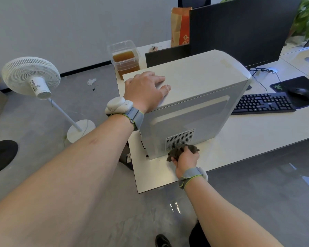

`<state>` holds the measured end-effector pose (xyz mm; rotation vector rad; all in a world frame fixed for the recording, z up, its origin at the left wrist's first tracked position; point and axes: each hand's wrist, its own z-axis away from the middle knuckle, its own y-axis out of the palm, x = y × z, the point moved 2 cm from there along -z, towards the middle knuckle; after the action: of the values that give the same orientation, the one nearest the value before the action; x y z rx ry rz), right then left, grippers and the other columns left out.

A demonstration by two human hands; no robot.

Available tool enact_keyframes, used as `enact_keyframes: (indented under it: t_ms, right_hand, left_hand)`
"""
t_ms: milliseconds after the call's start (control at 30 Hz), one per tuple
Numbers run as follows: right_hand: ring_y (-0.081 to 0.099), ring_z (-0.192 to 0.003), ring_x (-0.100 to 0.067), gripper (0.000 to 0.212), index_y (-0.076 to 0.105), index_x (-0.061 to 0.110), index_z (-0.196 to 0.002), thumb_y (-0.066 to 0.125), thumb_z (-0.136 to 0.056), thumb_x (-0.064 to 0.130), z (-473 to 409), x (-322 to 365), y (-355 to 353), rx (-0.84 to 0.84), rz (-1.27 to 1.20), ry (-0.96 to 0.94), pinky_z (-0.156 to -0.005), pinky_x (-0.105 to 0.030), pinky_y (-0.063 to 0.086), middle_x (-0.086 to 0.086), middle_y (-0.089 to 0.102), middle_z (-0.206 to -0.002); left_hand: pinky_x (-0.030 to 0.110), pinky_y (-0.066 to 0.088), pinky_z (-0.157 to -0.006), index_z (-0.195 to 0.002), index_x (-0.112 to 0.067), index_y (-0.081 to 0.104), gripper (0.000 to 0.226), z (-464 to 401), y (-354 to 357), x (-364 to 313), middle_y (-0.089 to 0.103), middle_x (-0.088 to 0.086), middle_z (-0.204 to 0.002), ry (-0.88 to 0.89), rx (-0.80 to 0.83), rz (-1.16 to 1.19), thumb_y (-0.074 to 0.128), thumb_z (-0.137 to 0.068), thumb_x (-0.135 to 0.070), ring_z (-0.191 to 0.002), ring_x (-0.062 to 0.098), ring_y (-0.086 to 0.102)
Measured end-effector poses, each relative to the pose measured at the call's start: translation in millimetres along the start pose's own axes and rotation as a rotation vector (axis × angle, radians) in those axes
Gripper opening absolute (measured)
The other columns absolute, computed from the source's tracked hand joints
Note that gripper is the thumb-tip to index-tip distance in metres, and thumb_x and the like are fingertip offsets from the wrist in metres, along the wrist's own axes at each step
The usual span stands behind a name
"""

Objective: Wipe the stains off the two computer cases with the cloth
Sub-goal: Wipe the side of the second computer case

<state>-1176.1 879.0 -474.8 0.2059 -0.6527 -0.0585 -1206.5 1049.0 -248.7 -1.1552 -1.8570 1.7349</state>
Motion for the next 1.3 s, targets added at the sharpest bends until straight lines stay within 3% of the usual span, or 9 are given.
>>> enact_keyframes:
  t_ms: [133,300,400,600,700,833,1000,1167,1300]
  right_hand:
    - [0.061,-0.097,-0.032,0.043,0.046,0.012,-0.132,0.058,-0.091,0.006,6.1,-8.5,28.1,0.169,0.133,0.028,-0.095,-0.055,0.055,-0.021,0.059,-0.127]
    - [0.063,-0.085,-0.034,0.024,0.052,0.000,-0.123,0.044,-0.100,-0.005,30.9,-29.7,27.7,0.372,0.252,0.249,-0.059,-0.036,0.060,-0.023,0.061,-0.114]
    - [0.061,-0.074,-0.036,0.013,0.055,0.002,-0.105,0.047,-0.096,-0.004,15.8,-21.9,14.3,0.140,0.172,0.161,-0.052,-0.038,0.056,-0.023,0.062,-0.095]
    - [0.064,-0.096,-0.031,0.033,0.051,-0.003,-0.128,0.053,-0.095,-0.003,3.7,-17.8,22.2,0.184,0.134,0.146,-0.086,-0.043,0.061,-0.017,0.056,-0.120]
    - [0.064,-0.090,-0.033,0.026,0.059,-0.007,-0.123,0.054,-0.098,-0.003,15.7,-28.7,20.1,0.265,0.216,0.235,-0.055,-0.032,0.062,-0.023,0.063,-0.111]
    - [0.064,-0.068,-0.032,0.019,0.063,0.004,-0.104,0.047,-0.093,0.003,5.7,-9.7,5.3,0.102,0.089,0.026,-0.047,-0.027,0.050,-0.019,0.070,-0.085]
    - [0.066,-0.096,-0.029,0.037,0.054,0.030,-0.112,0.060,-0.083,0.009,-1.8,15.7,23.8,0.010,0.078,-0.267,-0.093,-0.047,0.057,0.001,0.068,-0.102]
    - [0.068,-0.086,-0.032,0.022,0.059,0.015,-0.109,0.060,-0.093,-0.001,17.4,-0.7,19.5,0.273,0.185,0.017,-0.057,-0.035,0.060,-0.016,0.068,-0.105]
    - [0.066,-0.094,-0.022,0.032,0.061,0.017,-0.122,0.058,-0.093,0.003,11.6,39.7,7.4,0.032,0.018,-0.394,-0.087,-0.039,0.058,-0.006,0.070,-0.112]
  left_hand:
    - [0.047,0.029,-0.115,-0.140,-0.043,0.060,0.053,0.1,0.0,0.9,0.050,-0.008,-0.153,0.004,-0.008,-0.006,0.043,-0.097,-0.068,-0.140,0.022,0.043]
    - [0.047,0.027,-0.115,-0.140,-0.043,0.060,0.053,-0.1,0.2,0.9,0.049,-0.008,-0.154,0.001,-0.001,-0.004,0.044,-0.097,-0.068,-0.141,0.022,0.042]
    - [0.048,0.027,-0.115,-0.140,-0.043,0.060,0.052,0.7,-0.1,1.1,0.049,-0.008,-0.154,0.003,-0.007,-0.004,0.044,-0.097,-0.068,-0.141,0.021,0.042]
    - [0.047,0.027,-0.115,-0.139,-0.044,0.060,0.052,0.7,-0.1,0.4,0.049,-0.009,-0.154,-0.009,-0.009,-0.001,0.044,-0.096,-0.068,-0.141,0.020,0.042]
    - [0.047,0.027,-0.116,-0.140,-0.044,0.059,0.052,1.2,0.6,0.1,0.048,-0.008,-0.155,-0.005,0.005,-0.003,0.043,-0.096,-0.067,-0.142,0.021,0.042]
    - [0.046,0.027,-0.115,-0.140,-0.044,0.059,0.053,0.3,0.5,0.9,0.048,-0.009,-0.155,-0.002,-0.002,-0.001,0.044,-0.097,-0.068,-0.142,0.020,0.042]
    - [0.046,0.026,-0.115,-0.140,-0.044,0.060,0.053,0.3,1.6,0.5,0.048,-0.009,-0.154,-0.013,0.003,-0.010,0.043,-0.096,-0.069,-0.142,0.020,0.042]
    - [0.047,0.027,-0.116,-0.140,-0.044,0.059,0.053,-0.2,0.3,0.3,0.048,-0.008,-0.155,-0.007,0.004,-0.008,0.043,-0.096,-0.069,-0.142,0.021,0.042]
    - [0.048,0.027,-0.116,-0.141,-0.044,0.059,0.054,0.3,1.3,0.8,0.048,-0.008,-0.155,-0.006,0.002,-0.010,0.043,-0.096,-0.069,-0.142,0.021,0.042]
